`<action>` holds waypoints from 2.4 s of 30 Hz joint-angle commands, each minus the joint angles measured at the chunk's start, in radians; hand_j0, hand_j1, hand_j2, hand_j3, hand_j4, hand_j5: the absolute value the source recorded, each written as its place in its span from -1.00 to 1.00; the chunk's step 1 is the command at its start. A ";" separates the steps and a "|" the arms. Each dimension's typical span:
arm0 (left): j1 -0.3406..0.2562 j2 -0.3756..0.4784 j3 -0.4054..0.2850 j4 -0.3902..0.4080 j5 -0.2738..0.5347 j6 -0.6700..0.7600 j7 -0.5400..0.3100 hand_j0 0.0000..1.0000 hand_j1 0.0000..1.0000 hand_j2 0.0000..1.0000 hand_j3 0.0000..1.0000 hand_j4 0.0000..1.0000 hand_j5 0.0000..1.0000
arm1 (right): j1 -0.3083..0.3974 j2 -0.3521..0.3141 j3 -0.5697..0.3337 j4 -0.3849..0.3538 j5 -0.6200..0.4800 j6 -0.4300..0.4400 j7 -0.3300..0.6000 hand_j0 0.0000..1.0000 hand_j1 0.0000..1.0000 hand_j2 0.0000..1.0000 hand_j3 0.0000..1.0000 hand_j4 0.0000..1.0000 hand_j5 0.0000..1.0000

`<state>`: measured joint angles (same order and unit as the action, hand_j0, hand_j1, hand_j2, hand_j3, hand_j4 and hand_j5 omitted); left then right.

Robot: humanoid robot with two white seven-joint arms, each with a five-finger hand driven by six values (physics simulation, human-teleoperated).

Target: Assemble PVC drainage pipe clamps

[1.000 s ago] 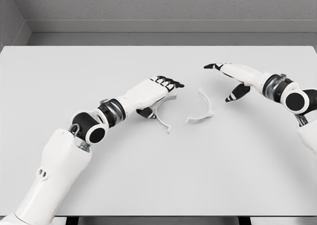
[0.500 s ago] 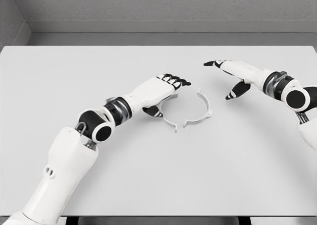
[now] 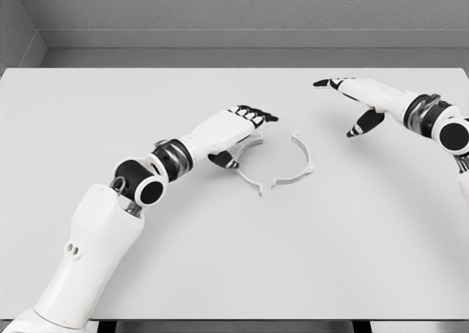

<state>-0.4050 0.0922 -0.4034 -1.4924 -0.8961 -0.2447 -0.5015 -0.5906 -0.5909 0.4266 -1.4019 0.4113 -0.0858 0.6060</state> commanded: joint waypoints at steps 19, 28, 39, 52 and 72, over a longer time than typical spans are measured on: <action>-0.006 -0.022 -0.003 0.050 0.003 -0.001 0.008 1.00 1.00 1.00 1.00 1.00 1.00 | -0.058 0.037 0.075 0.092 0.000 0.000 0.000 1.00 1.00 1.00 1.00 1.00 1.00; -0.005 -0.039 -0.009 0.052 0.000 0.001 0.008 1.00 1.00 1.00 1.00 1.00 1.00 | -0.060 0.017 0.072 0.096 -0.002 0.000 -0.002 1.00 1.00 1.00 1.00 1.00 1.00; -0.018 -0.057 -0.014 0.081 -0.001 0.001 0.006 1.00 1.00 1.00 1.00 1.00 1.00 | -0.058 0.002 0.074 0.095 -0.003 0.000 0.000 1.00 1.00 1.00 1.00 1.00 1.00; 0.006 0.119 0.147 -0.046 0.100 -0.013 0.005 1.00 1.00 1.00 1.00 1.00 1.00 | -0.060 0.008 0.083 0.096 -0.003 0.000 0.000 1.00 1.00 1.00 1.00 1.00 1.00; 0.058 0.215 0.304 -0.071 0.220 -0.004 0.003 1.00 1.00 1.00 1.00 1.00 1.00 | -0.207 0.091 0.297 0.165 0.009 -0.028 0.000 1.00 1.00 1.00 1.00 1.00 1.00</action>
<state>-0.3451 0.3066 -0.1035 -1.5639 -0.6806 -0.2512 -0.4988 -0.8007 -0.5031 0.6944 -1.2346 0.4203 -0.1056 0.6063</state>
